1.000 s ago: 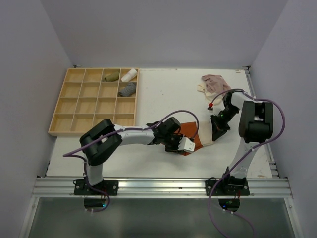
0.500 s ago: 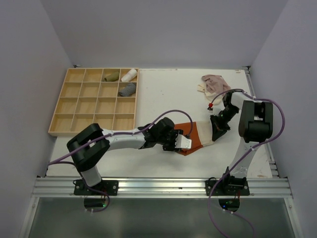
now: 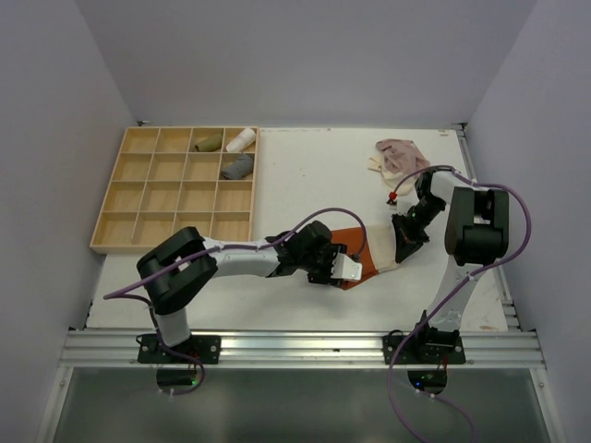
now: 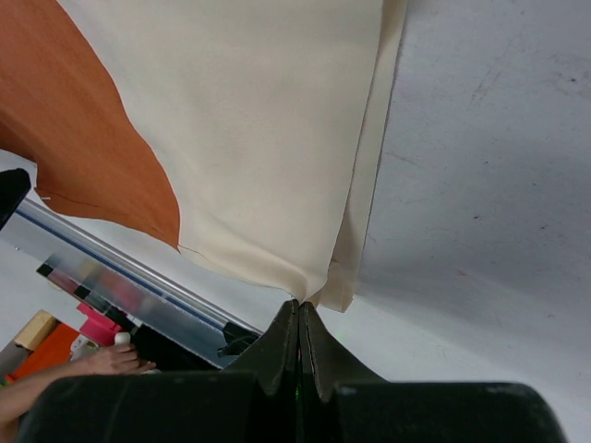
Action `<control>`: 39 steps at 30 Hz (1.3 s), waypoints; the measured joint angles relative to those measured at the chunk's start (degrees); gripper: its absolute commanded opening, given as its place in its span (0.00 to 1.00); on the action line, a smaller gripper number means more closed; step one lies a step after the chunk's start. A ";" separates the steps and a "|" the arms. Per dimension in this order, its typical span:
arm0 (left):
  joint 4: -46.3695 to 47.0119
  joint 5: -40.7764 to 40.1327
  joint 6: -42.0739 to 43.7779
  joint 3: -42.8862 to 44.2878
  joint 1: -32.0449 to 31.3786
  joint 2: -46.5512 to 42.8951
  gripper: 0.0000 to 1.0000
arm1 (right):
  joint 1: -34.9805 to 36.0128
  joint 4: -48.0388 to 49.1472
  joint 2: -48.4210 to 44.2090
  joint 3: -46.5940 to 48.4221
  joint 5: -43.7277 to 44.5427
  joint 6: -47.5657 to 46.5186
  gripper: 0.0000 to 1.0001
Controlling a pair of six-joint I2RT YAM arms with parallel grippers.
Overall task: Roll the underwear
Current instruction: Fold the underwear
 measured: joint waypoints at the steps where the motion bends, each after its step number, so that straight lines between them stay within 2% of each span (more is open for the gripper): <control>1: 0.04 -0.15 0.02 0.17 0.00 0.42 0.60 | 0.00 0.00 0.00 0.00 0.00 0.00 0.00; 39: 0.00 -0.37 4.57 -1.07 0.00 1.09 0.61 | -1.42 -2.95 0.57 2.67 2.56 -2.08 0.00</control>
